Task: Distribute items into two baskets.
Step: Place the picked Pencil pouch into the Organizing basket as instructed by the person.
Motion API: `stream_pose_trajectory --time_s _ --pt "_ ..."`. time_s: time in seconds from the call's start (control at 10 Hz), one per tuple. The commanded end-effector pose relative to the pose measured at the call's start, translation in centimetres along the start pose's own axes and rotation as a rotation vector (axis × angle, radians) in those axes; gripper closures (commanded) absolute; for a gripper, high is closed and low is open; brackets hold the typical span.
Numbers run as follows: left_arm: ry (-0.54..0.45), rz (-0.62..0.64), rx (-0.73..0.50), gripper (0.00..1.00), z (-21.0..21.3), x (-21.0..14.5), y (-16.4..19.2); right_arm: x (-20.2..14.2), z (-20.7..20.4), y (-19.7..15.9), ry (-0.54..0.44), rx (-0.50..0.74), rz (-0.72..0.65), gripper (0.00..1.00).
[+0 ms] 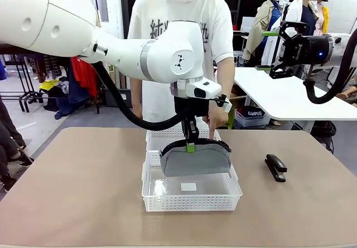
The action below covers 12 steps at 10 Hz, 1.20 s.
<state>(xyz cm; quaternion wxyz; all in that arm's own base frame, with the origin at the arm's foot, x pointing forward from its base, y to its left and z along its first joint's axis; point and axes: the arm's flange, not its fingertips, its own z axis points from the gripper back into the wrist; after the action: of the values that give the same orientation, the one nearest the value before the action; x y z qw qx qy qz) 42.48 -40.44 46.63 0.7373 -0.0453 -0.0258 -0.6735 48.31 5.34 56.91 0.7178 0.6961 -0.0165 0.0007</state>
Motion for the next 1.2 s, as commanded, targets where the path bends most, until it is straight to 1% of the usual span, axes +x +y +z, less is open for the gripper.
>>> stream_pose_trajectory --time_s 0.0,0.1,0.4,0.6,0.9,1.1 --pt "0.019 -0.002 0.078 1.00 -0.3 -0.1 -0.3 0.0 0.1 0.2 -0.003 -0.001 0.003 0.00" --pt "0.005 0.010 0.071 1.00 -1.2 -0.6 0.4 0.0 0.1 0.2 -0.003 -0.001 0.003 0.00" --pt "-0.009 0.013 0.072 1.00 -3.3 -1.5 0.9 0.0 0.1 0.2 -0.003 -0.001 0.003 0.00" --pt "0.003 0.026 0.050 1.00 -4.6 -2.2 1.3 0.0 0.1 0.2 -0.003 -0.001 0.003 0.00" --pt "0.026 0.027 0.044 1.00 -6.4 -2.5 1.9 0.0 0.1 0.2 -0.003 -0.001 0.003 0.00" --pt "0.024 0.018 0.019 1.00 -7.4 -2.4 2.1 0.0 0.1 0.2 -0.003 -0.001 0.003 0.00"
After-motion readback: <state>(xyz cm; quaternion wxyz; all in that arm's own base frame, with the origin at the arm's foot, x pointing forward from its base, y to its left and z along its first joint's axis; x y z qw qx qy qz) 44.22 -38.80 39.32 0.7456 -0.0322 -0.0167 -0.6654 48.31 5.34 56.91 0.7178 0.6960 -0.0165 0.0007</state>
